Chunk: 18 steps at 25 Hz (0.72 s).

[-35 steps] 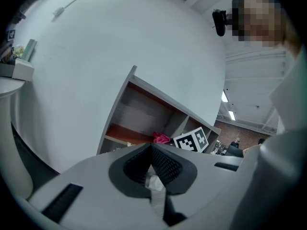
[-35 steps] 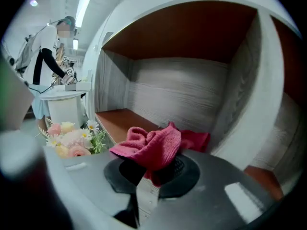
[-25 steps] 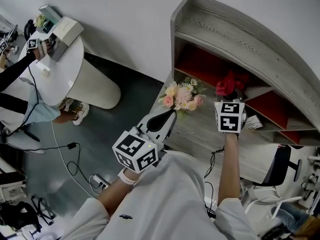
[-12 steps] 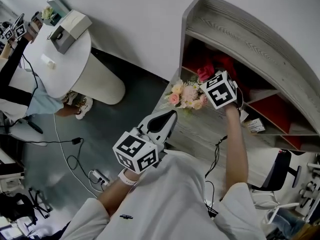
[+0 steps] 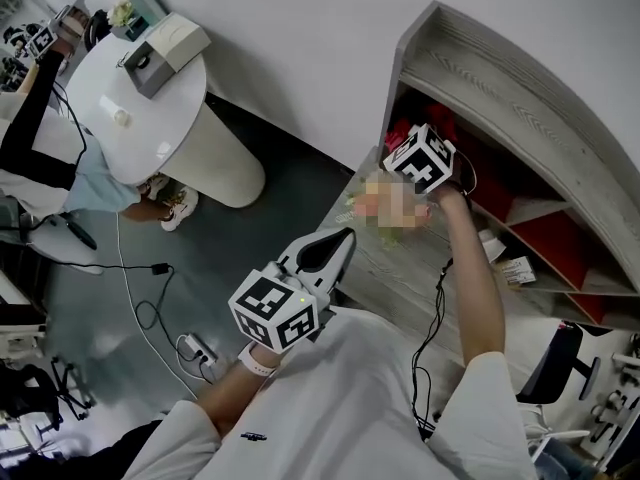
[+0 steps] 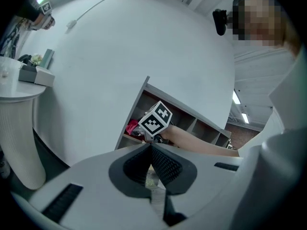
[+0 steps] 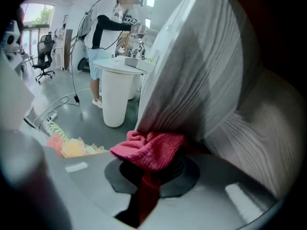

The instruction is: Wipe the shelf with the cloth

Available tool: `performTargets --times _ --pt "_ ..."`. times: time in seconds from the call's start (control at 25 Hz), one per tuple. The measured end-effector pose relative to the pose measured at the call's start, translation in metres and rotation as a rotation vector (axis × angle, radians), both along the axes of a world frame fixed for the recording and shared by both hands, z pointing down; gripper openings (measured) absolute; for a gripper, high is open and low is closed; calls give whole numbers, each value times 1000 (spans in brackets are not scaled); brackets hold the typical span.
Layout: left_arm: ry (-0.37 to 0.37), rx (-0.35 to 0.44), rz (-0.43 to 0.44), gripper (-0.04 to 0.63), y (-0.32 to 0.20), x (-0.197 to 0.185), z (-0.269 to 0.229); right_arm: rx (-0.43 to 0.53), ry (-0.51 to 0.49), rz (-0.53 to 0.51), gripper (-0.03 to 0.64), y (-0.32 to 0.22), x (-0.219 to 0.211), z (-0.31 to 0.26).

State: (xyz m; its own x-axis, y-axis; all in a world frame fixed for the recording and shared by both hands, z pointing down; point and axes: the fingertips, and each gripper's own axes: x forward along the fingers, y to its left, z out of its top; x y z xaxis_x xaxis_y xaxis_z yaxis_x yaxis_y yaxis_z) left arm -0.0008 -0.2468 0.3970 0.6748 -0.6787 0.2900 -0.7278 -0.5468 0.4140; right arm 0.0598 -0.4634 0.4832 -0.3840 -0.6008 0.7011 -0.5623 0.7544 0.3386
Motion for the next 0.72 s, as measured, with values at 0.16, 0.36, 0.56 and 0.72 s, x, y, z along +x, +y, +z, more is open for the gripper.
performTargets --times 0.16,0.36,0.56,0.72 --pt "-7 -1 -18 0 1 -6 1 78 -42 31 54 -7 3 -7" --pt "-8 1 -7 0 4 -2 0 263 -154 88 54 -17 10 -52" --pt "-4 11 9 0 5 8 -2 446 -235 56 54 -3 6 -96" --pt "-4 17 27 0 4 16 -4 565 -309 3 54 20 -1 -121"
